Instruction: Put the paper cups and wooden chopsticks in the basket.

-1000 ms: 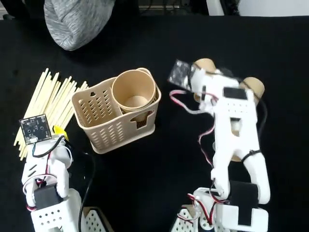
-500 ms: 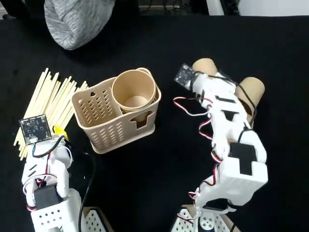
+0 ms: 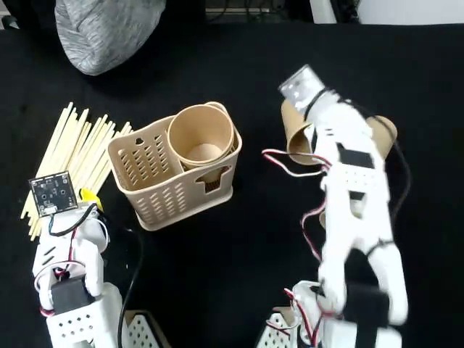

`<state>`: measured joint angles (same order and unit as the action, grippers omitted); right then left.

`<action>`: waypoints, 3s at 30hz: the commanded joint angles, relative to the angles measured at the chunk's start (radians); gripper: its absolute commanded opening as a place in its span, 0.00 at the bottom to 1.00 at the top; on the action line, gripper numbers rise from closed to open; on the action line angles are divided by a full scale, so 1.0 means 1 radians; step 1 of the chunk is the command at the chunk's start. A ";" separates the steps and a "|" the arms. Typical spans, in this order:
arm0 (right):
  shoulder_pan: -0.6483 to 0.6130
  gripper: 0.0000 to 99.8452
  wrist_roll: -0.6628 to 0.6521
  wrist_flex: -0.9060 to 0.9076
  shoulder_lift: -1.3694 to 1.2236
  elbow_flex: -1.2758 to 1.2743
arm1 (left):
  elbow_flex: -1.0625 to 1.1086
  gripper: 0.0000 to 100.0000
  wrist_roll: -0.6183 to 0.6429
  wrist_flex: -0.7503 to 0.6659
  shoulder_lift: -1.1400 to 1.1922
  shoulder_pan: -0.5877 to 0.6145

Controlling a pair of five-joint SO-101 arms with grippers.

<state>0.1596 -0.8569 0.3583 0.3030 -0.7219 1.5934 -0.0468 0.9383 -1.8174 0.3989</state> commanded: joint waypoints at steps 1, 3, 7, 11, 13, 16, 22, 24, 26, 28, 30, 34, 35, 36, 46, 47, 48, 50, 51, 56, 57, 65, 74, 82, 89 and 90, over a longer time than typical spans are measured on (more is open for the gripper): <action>0.003 0.01 0.150 0.468 0.180 0.271 | -0.004 0.08 -0.009 -0.026 -0.006 -0.012; -0.002 0.01 0.212 0.667 0.189 0.426 | -0.004 0.08 -0.009 -0.026 -0.006 -0.012; -0.072 0.01 0.262 0.997 0.188 0.711 | -0.004 0.08 -0.009 -0.025 -0.006 -0.012; -0.216 0.01 0.285 1.185 0.188 0.898 | -0.004 0.08 -0.009 -0.025 -0.006 -0.012; -0.287 0.01 0.298 1.255 0.189 0.993 | -0.004 0.08 -0.009 -0.025 -0.006 -0.012; -0.394 0.01 0.315 1.358 0.188 1.136 | -0.004 0.08 -0.009 -0.025 -0.006 -0.012; -0.568 0.01 0.339 1.372 0.183 1.158 | -0.004 0.08 -0.009 -0.025 -0.006 -0.012; -0.575 0.01 0.339 1.366 0.163 1.135 | -0.004 0.08 -0.009 -0.025 -0.006 -0.012; -0.577 0.01 0.339 1.366 0.130 1.119 | -0.004 0.08 -0.009 -0.025 -0.006 -0.012; -0.577 0.01 0.333 1.369 0.091 1.116 | -0.004 0.08 -0.009 -0.025 -0.006 -0.012; -0.575 0.01 0.331 1.372 0.058 1.121 | -0.004 0.08 -0.008 -0.025 -0.006 -0.012; -0.574 0.05 0.331 1.367 0.007 1.124 | -0.004 0.08 -0.008 -0.025 -0.006 -0.012; -0.574 0.09 0.331 1.366 -0.004 1.125 | -0.004 0.08 -0.008 -0.025 -0.006 -0.012; -0.575 0.15 0.330 1.359 -0.015 1.125 | -0.004 0.08 -0.008 -0.025 -0.006 -0.012; -0.592 0.47 0.264 1.243 -0.056 1.127 | -0.004 0.08 -0.008 -0.026 -0.006 -0.012; -0.601 0.46 0.265 1.234 -0.058 1.127 | -0.004 0.08 -0.008 -0.026 -0.006 -0.012; -0.611 0.44 0.267 1.229 -0.059 1.127 | -0.004 0.08 -0.008 -0.026 -0.006 -0.012; -0.638 0.42 0.269 1.200 -0.058 1.127 | -0.004 0.08 -0.008 -0.026 -0.006 -0.012; -0.652 0.41 0.269 1.181 -0.056 1.127 | -0.004 0.08 -0.008 -0.026 -0.006 -0.012; -0.700 0.36 0.292 1.091 -0.068 1.109 | -0.004 0.08 -0.009 -0.026 -0.006 -0.012; -0.707 0.33 0.311 1.068 -0.079 1.089 | -0.004 0.08 -0.009 -0.026 -0.006 -0.012; -0.647 0.08 0.331 0.979 -0.163 1.004 | -0.004 0.08 -0.009 -0.026 -0.006 -0.012; -0.433 0.26 0.172 1.283 -0.079 1.234 | -0.004 0.08 -0.009 -0.025 -0.006 -0.012; -0.071 0.28 -0.241 1.395 -0.001 0.878 | -0.004 0.08 -0.009 -0.025 -0.006 -0.012; 0.192 0.28 -0.698 1.200 0.334 0.294 | -0.004 0.08 -0.009 -0.025 -0.006 -0.012; 0.216 0.28 -0.746 1.160 0.392 0.205 | -0.004 0.08 -0.009 -0.025 -0.006 -0.012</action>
<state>0.2547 -1.3786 1.6548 0.4780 -0.1972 1.5934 -0.0468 0.9383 -1.8174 0.3989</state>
